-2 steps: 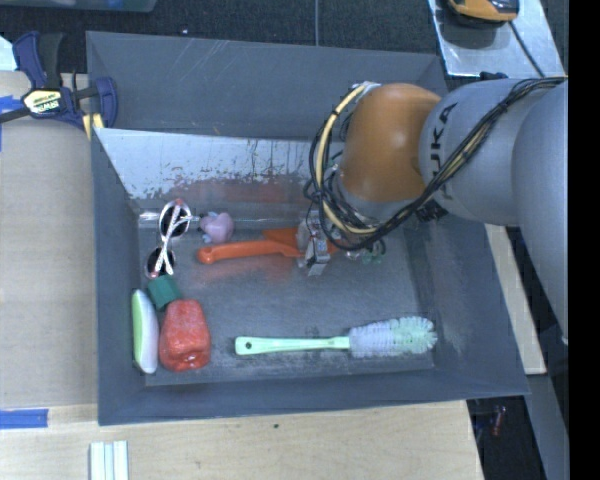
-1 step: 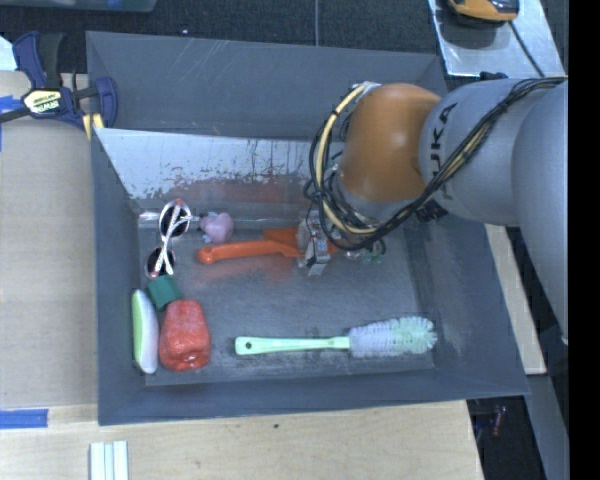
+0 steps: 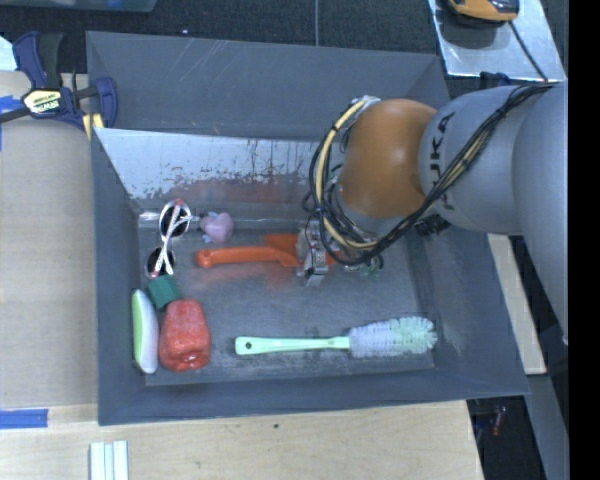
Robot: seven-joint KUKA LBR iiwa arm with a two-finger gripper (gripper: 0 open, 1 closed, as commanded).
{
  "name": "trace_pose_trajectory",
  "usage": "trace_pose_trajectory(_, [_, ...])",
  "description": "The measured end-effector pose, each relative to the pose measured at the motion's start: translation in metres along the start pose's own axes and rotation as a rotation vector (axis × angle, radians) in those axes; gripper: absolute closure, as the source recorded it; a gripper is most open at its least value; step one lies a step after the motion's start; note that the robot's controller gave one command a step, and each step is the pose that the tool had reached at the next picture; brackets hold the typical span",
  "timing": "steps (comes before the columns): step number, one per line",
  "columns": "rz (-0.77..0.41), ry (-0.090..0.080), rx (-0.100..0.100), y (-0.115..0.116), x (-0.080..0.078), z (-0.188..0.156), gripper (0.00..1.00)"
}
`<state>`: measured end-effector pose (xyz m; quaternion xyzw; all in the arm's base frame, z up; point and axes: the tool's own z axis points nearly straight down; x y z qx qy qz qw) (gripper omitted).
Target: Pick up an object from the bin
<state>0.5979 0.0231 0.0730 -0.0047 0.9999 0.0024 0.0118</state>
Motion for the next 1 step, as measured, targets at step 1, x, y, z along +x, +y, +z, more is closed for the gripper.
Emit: trace_pose_trajectory(1, [0.017, -0.004, 0.000, 0.0032, 0.0115, 0.0002, 1.00])
